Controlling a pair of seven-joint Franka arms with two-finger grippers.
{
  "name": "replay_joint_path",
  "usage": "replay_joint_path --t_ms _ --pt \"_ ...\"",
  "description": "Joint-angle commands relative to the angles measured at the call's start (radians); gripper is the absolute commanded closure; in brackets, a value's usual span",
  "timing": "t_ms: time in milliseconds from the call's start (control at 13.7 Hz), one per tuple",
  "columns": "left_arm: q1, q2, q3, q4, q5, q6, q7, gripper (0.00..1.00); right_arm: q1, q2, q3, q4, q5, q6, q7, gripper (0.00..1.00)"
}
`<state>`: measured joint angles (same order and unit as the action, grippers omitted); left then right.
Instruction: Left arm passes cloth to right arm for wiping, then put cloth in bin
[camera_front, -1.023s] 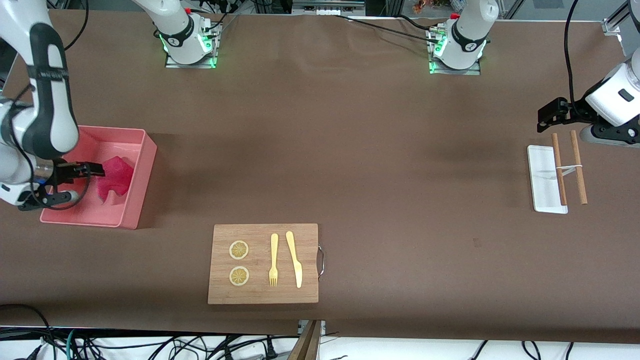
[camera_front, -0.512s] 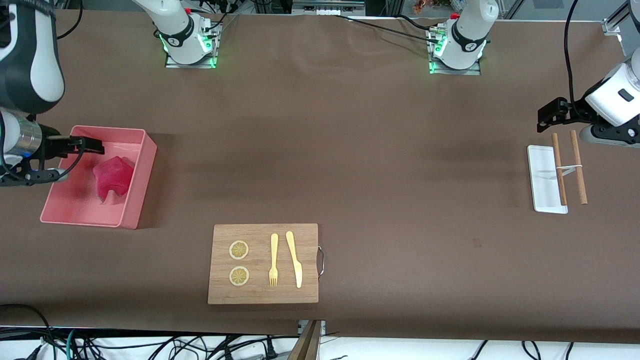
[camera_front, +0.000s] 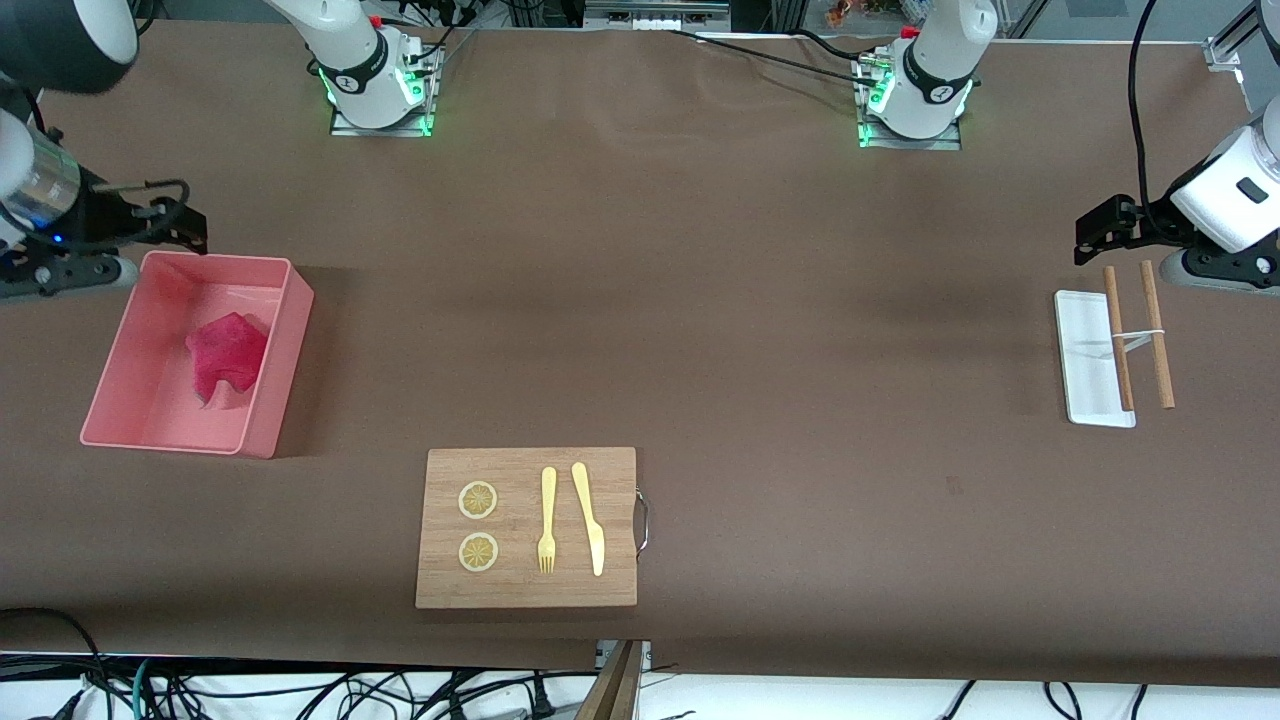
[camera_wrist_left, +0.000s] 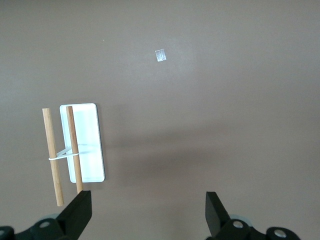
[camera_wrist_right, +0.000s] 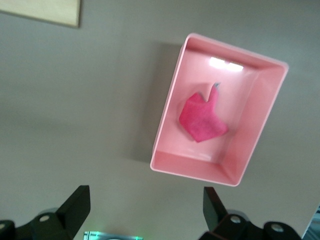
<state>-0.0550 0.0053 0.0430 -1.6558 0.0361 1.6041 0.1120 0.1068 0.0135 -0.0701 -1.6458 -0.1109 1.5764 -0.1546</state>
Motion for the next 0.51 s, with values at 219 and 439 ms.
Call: replay_joint_path --t_ms 219,439 --pt "0.001 0.004 -0.005 0.024 0.002 -0.021 0.023 0.00 -0.028 -0.033 0.010 0.083 0.040 -0.076 0.017 0.00" --pt "0.001 0.004 -0.002 0.024 0.001 -0.023 0.024 0.00 -0.064 -0.032 0.007 0.087 0.120 -0.127 0.040 0.00"
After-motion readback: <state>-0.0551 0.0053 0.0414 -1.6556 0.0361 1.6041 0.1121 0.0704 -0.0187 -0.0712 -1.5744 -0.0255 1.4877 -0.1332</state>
